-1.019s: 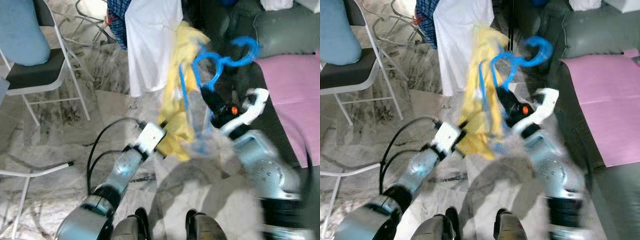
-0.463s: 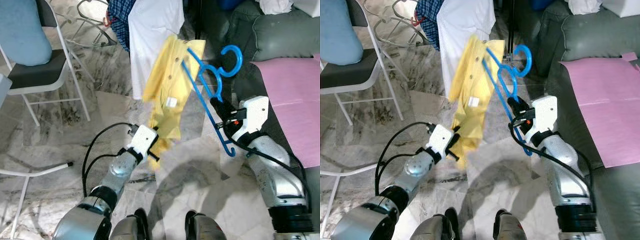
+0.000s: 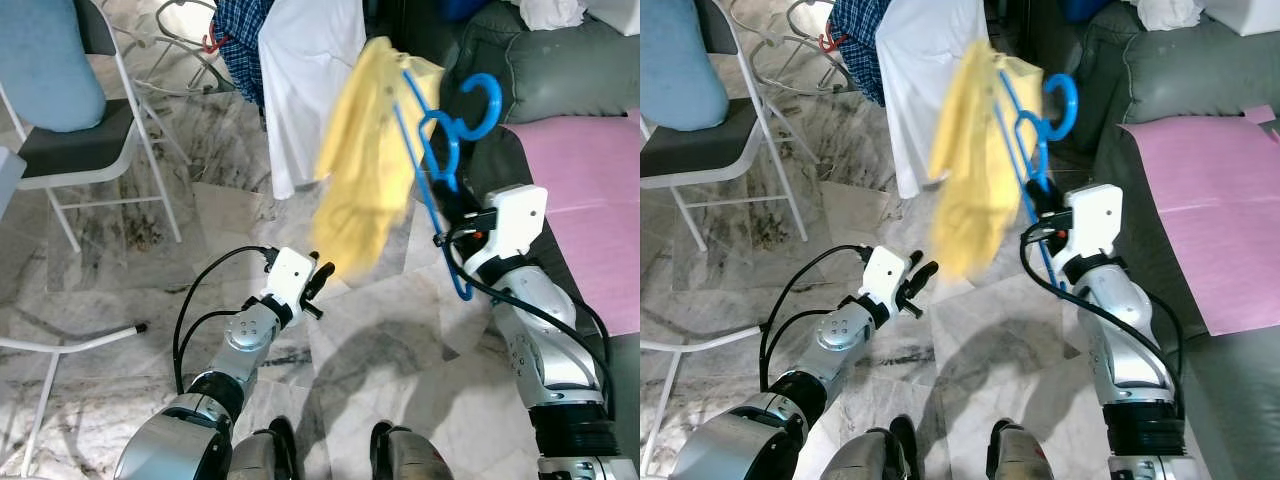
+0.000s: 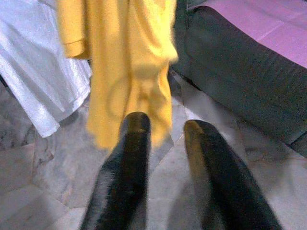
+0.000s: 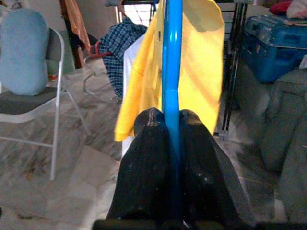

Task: Hang hanger

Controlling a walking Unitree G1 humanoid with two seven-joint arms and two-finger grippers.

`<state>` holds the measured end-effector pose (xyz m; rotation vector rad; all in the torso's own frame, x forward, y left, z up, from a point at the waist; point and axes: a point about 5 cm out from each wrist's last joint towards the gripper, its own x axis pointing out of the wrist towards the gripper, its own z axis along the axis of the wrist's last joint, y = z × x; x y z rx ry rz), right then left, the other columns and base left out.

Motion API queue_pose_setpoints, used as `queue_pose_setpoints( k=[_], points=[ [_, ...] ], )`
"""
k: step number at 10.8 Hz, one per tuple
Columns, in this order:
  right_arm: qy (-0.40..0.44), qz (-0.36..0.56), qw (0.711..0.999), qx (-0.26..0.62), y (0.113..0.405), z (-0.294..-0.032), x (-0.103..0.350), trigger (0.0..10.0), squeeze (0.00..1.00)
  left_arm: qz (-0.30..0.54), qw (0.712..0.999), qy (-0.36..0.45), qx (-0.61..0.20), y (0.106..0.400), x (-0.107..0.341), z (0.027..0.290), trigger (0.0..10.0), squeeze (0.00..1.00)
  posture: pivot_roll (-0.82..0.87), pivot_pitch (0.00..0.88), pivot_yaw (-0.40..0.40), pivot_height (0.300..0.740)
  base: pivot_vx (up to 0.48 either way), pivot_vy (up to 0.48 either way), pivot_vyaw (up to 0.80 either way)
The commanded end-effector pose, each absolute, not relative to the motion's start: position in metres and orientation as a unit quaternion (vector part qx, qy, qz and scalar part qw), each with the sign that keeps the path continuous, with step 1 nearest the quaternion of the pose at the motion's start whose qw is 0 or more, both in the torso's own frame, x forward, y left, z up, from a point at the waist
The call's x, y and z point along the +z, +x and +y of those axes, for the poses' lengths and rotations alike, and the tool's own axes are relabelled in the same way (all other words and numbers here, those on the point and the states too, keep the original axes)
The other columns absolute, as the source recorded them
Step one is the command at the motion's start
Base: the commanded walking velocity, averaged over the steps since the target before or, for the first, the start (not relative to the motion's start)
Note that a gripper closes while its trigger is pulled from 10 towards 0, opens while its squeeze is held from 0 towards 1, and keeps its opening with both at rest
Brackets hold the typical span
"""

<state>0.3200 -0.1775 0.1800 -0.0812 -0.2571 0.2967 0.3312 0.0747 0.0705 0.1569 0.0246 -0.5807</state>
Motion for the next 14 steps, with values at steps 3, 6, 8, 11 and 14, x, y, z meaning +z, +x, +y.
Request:
queue_pose_setpoints(
  k=[3, 6, 8, 11, 14],
  points=[
    [-0.063, -0.174, 0.969, 0.162, 0.313, -0.171, 0.189, 10.0, 0.00, 0.003, 0.963, 0.057, -0.264, 0.338, 0.079, 0.084, 10.0, 1.00, -0.23, 0.191, 0.100, 0.740, 0.000, 0.000, 0.00],
    [-0.066, -0.151, 0.966, 0.197, 0.293, -0.163, 0.171, 10.0, 0.00, -0.053, 0.966, 0.066, -0.245, 0.359, 0.114, 0.084, 10.0, 1.00, -0.23, 0.202, 0.105, 0.740, 0.000, 0.000, 0.00],
    [-0.048, -0.138, 0.956, 0.253, 0.275, -0.148, 0.165, 10.0, 0.00, -0.057, 0.968, 0.051, -0.238, 0.368, 0.129, 0.080, 10.0, 1.00, -0.24, 0.214, 0.117, 0.740, 0.000, 0.000, 0.00],
    [-0.034, -0.130, 0.945, 0.297, 0.261, -0.138, 0.166, 10.0, 0.00, -0.073, 0.973, 0.069, -0.207, 0.370, 0.133, 0.080, 10.0, 1.00, -0.27, 0.218, 0.127, 0.740, 0.000, 0.000, 0.00],
    [-0.027, -0.123, 0.942, 0.312, 0.257, -0.136, 0.168, 10.0, 0.00, -0.122, 0.975, 0.091, -0.163, 0.376, 0.152, 0.090, 10.0, 1.00, -0.28, 0.214, 0.133, 0.740, 0.000, 0.000, 0.00]
  ],
)
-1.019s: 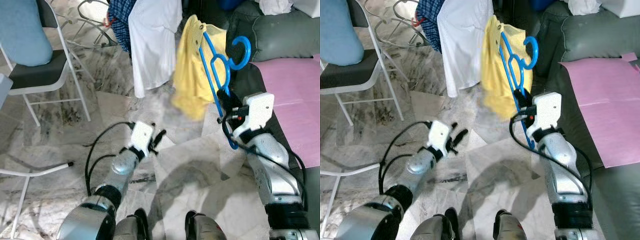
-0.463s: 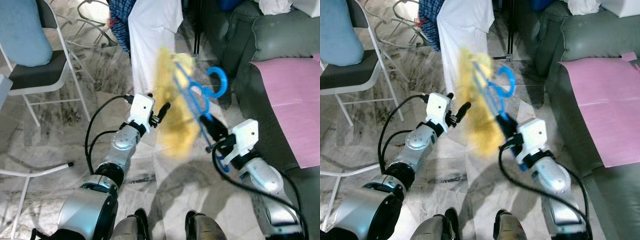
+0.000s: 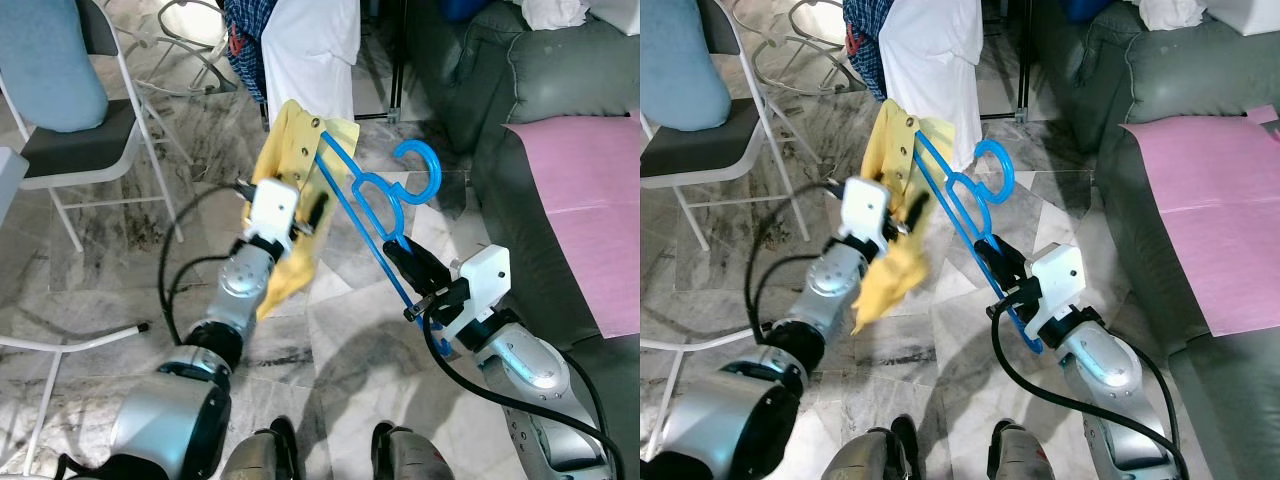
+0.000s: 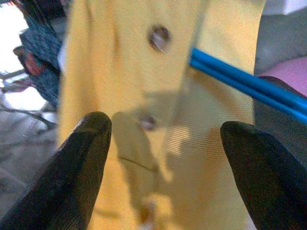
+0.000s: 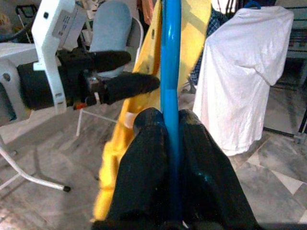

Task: Hang hanger

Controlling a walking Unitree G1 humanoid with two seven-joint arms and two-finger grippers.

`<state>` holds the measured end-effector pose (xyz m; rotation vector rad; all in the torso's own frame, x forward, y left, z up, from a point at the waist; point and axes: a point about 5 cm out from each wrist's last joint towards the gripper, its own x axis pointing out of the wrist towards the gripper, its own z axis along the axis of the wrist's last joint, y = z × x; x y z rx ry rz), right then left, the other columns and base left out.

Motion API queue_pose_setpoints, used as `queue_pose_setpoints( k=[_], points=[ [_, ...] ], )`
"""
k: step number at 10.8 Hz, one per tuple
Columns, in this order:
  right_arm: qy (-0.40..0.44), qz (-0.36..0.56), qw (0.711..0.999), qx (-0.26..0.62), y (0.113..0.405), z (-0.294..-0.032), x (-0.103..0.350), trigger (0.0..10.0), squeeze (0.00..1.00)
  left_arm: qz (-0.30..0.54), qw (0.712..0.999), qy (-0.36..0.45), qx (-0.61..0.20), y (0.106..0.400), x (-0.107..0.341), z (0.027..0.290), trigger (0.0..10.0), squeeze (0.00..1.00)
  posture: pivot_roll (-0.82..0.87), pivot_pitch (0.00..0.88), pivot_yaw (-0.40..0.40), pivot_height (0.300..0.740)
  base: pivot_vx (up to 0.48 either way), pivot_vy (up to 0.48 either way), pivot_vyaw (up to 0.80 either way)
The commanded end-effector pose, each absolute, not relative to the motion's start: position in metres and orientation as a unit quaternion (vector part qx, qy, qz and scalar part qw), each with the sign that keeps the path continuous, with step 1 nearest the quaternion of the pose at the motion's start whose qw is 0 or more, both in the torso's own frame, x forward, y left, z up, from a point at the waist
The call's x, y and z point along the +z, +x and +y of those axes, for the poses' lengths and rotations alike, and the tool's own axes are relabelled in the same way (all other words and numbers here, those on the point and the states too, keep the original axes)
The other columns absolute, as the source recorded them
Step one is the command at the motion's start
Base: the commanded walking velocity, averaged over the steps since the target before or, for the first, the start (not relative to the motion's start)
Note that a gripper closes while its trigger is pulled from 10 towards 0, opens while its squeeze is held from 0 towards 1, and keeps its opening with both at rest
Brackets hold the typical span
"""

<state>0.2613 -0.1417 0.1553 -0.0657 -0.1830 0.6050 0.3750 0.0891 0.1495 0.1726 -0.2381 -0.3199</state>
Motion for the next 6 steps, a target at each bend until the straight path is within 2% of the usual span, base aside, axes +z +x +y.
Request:
queue_pose_setpoints(
  k=[1, 3, 4, 6],
  points=[
    [-0.028, -0.119, 0.941, 0.316, 0.256, -0.136, 0.168, 10.0, 0.00, -0.136, 0.975, 0.093, -0.146, 0.377, 0.157, 0.093, 10.0, 1.00, -0.28, 0.213, 0.135, 0.740, 0.000, 0.000, 0.00],
    [-0.026, -0.112, 0.935, 0.336, 0.253, -0.132, 0.168, 10.0, 0.00, -0.124, 0.976, 0.087, -0.157, 0.377, 0.154, 0.089, 10.0, 1.00, -0.28, 0.211, 0.135, 0.740, 0.000, 0.000, 0.00],
    [-0.022, -0.109, 0.930, 0.351, 0.251, -0.130, 0.170, 10.0, 0.00, -0.114, 0.974, 0.073, -0.181, 0.375, 0.151, 0.082, 10.0, 0.00, -0.28, 0.211, 0.134, 0.740, 0.000, 0.000, 0.00],
    [-0.023, -0.106, 0.925, 0.365, 0.248, -0.129, 0.172, 10.0, 0.00, -0.111, 0.973, 0.068, -0.192, 0.374, 0.150, 0.075, 10.0, 0.00, -0.29, 0.209, 0.134, 0.740, 0.000, 0.000, 0.00]
  ],
)
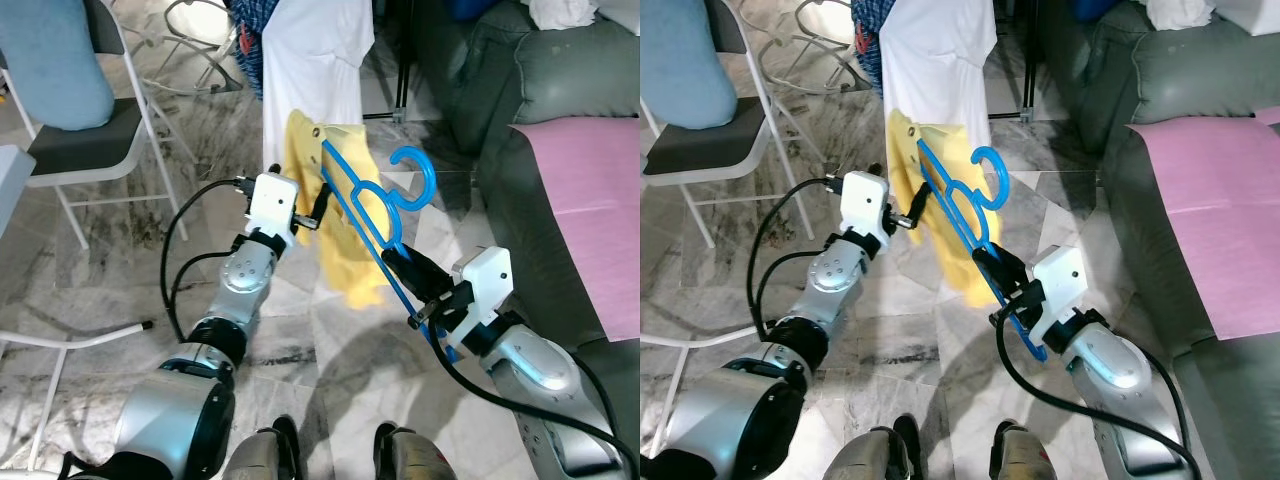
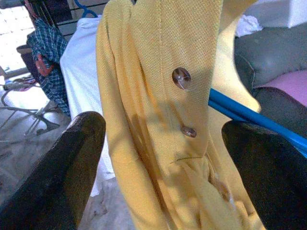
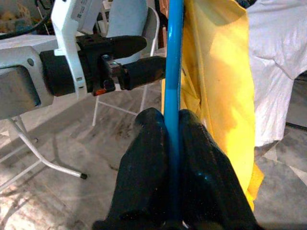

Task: Hang hanger

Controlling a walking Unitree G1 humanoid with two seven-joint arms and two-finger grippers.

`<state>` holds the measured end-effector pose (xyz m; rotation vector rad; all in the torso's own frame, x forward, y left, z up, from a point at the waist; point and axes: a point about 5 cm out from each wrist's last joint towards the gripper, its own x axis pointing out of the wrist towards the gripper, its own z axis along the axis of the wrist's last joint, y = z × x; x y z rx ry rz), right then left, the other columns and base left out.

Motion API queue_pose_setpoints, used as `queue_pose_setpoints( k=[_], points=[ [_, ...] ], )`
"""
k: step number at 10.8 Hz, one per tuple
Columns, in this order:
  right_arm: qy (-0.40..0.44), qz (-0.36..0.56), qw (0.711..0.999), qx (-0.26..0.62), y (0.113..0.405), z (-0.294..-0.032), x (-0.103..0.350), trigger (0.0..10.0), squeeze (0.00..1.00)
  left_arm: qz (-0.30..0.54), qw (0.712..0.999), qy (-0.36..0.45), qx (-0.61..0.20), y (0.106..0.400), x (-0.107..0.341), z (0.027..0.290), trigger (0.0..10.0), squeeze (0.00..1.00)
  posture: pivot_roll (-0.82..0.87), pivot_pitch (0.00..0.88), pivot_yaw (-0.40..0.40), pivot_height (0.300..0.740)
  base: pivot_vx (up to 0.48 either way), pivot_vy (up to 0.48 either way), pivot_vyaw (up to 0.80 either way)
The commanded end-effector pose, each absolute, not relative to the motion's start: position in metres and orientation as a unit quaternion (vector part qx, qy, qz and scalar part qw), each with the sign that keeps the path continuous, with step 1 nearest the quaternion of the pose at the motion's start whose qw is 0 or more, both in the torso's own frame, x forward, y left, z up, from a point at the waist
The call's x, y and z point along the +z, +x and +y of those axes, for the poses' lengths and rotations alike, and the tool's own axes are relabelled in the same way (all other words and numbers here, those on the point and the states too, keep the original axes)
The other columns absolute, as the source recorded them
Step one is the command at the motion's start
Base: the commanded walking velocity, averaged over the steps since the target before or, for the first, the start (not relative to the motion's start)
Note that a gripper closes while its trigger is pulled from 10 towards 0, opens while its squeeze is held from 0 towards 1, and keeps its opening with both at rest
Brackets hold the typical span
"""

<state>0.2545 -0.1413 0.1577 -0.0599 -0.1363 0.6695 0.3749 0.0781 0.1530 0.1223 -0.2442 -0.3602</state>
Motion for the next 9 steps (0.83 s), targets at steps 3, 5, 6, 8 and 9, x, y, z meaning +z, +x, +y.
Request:
queue_pose_setpoints(
  k=[3, 5, 6, 8, 9],
  points=[
    [-0.019, -0.100, 0.920, 0.379, 0.242, -0.129, 0.177, 10.0, 0.00, -0.105, 0.971, 0.042, -0.210, 0.373, 0.150, 0.067, 4.4, 0.00, -0.30, 0.208, 0.133, 0.740, 0.000, 0.000, 0.00],
    [-0.011, -0.098, 0.915, 0.390, 0.238, -0.129, 0.181, 10.0, 0.00, -0.098, 0.969, 0.036, -0.222, 0.372, 0.147, 0.062, 10.0, 0.00, -0.32, 0.205, 0.136, 0.740, 0.000, 0.000, 0.00],
    [-0.005, -0.099, 0.914, 0.393, 0.237, -0.129, 0.183, 10.0, 0.00, -0.098, 0.969, 0.036, -0.225, 0.371, 0.147, 0.061, 10.0, 0.00, -0.33, 0.204, 0.138, 0.740, 0.000, 0.000, 0.00],
    [0.003, -0.096, 0.912, 0.400, 0.234, -0.132, 0.187, 10.0, 0.00, -0.099, 0.965, 0.056, -0.237, 0.369, 0.144, 0.059, 10.0, 0.00, -0.33, 0.204, 0.138, 0.740, 0.000, 0.000, 0.00],
    [0.003, -0.095, 0.911, 0.402, 0.233, -0.132, 0.188, 10.0, 0.00, -0.098, 0.965, 0.057, -0.238, 0.369, 0.144, 0.059, 10.0, 0.00, -0.33, 0.204, 0.138, 0.740, 0.000, 0.000, 0.00]
  ],
)
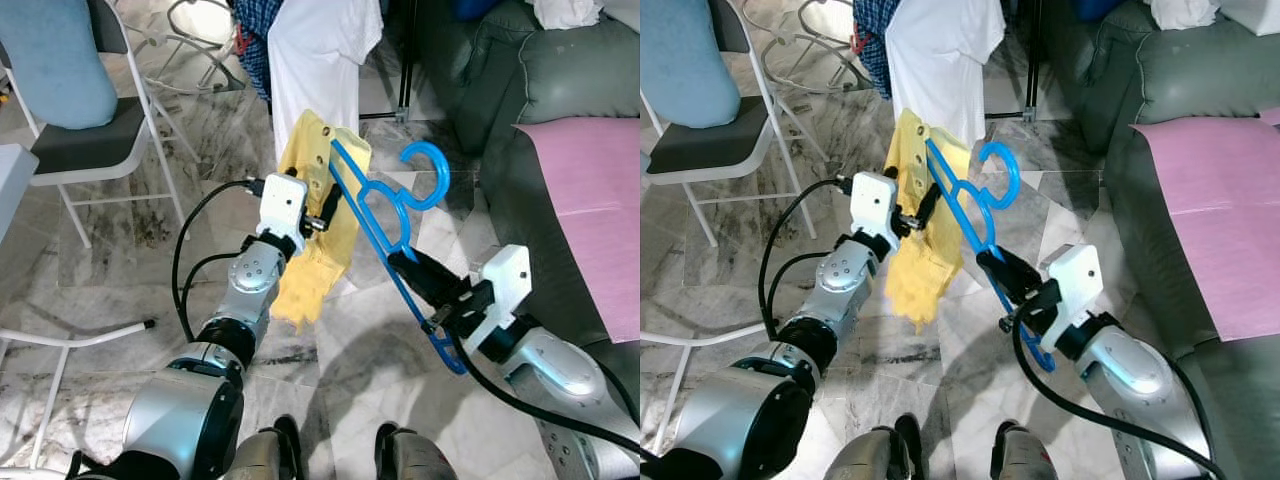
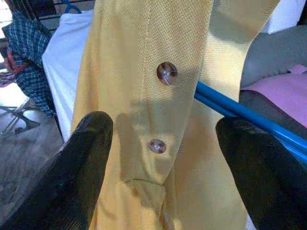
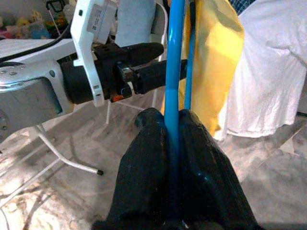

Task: Hang hanger

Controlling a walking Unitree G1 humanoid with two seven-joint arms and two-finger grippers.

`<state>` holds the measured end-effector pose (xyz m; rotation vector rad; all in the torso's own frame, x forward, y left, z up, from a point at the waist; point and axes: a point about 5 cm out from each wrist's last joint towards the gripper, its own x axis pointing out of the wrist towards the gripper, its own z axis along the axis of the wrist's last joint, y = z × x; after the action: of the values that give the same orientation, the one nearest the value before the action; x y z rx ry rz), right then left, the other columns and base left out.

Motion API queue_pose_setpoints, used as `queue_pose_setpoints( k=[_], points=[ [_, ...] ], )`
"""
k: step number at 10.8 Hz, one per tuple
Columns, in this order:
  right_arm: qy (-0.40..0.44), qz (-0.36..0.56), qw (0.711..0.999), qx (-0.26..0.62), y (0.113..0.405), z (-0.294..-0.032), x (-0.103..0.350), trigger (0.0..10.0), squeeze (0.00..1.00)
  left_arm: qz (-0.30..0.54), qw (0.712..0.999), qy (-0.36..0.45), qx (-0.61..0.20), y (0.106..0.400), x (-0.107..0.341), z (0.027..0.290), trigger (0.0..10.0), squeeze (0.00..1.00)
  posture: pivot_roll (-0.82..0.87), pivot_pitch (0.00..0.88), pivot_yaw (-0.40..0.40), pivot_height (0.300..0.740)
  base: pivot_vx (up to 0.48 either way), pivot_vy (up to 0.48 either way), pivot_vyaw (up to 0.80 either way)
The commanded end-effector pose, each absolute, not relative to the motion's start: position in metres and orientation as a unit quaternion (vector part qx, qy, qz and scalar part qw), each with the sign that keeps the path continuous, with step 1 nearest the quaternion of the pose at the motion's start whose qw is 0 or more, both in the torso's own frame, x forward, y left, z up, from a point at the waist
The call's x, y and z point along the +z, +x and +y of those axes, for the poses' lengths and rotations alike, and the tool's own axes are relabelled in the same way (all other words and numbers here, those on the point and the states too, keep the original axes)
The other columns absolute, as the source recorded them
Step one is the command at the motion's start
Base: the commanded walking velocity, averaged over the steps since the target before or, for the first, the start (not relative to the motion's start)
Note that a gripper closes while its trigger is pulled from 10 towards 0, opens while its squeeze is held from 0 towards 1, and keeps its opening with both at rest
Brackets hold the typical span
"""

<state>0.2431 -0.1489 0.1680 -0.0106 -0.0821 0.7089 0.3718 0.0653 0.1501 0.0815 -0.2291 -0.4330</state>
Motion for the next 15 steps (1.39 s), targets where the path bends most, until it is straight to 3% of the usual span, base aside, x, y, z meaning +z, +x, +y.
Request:
queue_pose_setpoints(
  k=[1, 2, 3, 4, 5, 7, 8, 10, 14, 15],
  points=[
    [0.011, -0.093, 0.906, 0.414, 0.231, -0.132, 0.191, 10.0, 0.00, -0.092, 0.965, 0.063, -0.236, 0.369, 0.141, 0.060, 7.6, 0.00, -0.33, 0.207, 0.136, 0.740, 0.000, 0.000, 0.00],
    [0.015, -0.093, 0.902, 0.420, 0.230, -0.131, 0.193, 10.0, 0.00, -0.089, 0.966, 0.066, -0.234, 0.369, 0.140, 0.061, 4.1, 0.00, -0.33, 0.208, 0.137, 0.740, 0.000, 0.000, 0.00],
    [0.011, -0.090, 0.902, 0.423, 0.229, -0.133, 0.194, 10.0, 0.00, -0.088, 0.966, 0.067, -0.235, 0.369, 0.140, 0.061, 0.0, 0.00, -0.33, 0.208, 0.137, 0.740, 0.000, 0.000, 0.00],
    [0.005, -0.087, 0.904, 0.419, 0.230, -0.135, 0.194, 10.0, 0.00, -0.089, 0.966, 0.065, -0.235, 0.369, 0.140, 0.061, 0.0, 0.00, -0.34, 0.211, 0.138, 0.740, 0.000, 0.000, 0.00],
    [-0.012, -0.081, 0.911, 0.405, 0.233, -0.138, 0.190, 10.0, 0.00, -0.093, 0.965, 0.066, -0.236, 0.369, 0.142, 0.060, 9.7, 0.00, -0.34, 0.211, 0.138, 0.740, 0.000, 0.000, 0.00],
    [-0.039, -0.077, 0.921, 0.379, 0.239, -0.142, 0.186, 10.0, 0.00, -0.107, 0.966, 0.074, -0.226, 0.369, 0.143, 0.064, 10.0, 0.00, -0.34, 0.213, 0.140, 0.740, 0.000, 0.000, 0.00],
    [-0.045, -0.084, 0.928, 0.361, 0.244, -0.144, 0.187, 10.0, 0.00, -0.119, 0.970, 0.062, -0.202, 0.370, 0.145, 0.075, 10.0, 1.00, -0.34, 0.215, 0.143, 0.740, 0.000, 0.000, 0.00],
    [-0.052, -0.103, 0.936, 0.332, 0.252, -0.149, 0.192, 10.0, 0.00, -0.130, 0.973, 0.050, -0.184, 0.365, 0.138, 0.091, 10.0, 1.00, -0.33, 0.217, 0.140, 0.740, 0.000, 0.000, 0.00],
    [-0.054, -0.117, 0.929, 0.346, 0.261, -0.141, 0.196, 10.0, 0.00, -0.105, 0.966, 0.098, -0.213, 0.359, 0.124, 0.088, 10.0, 1.00, -0.32, 0.218, 0.132, 0.740, 0.000, 0.000, 0.00],
    [-0.050, -0.110, 0.922, 0.368, 0.255, -0.137, 0.195, 10.0, 0.00, -0.106, 0.969, 0.106, -0.198, 0.362, 0.128, 0.088, 10.0, 0.00, -0.32, 0.218, 0.132, 0.740, 0.000, 0.000, 0.00]
  ],
)
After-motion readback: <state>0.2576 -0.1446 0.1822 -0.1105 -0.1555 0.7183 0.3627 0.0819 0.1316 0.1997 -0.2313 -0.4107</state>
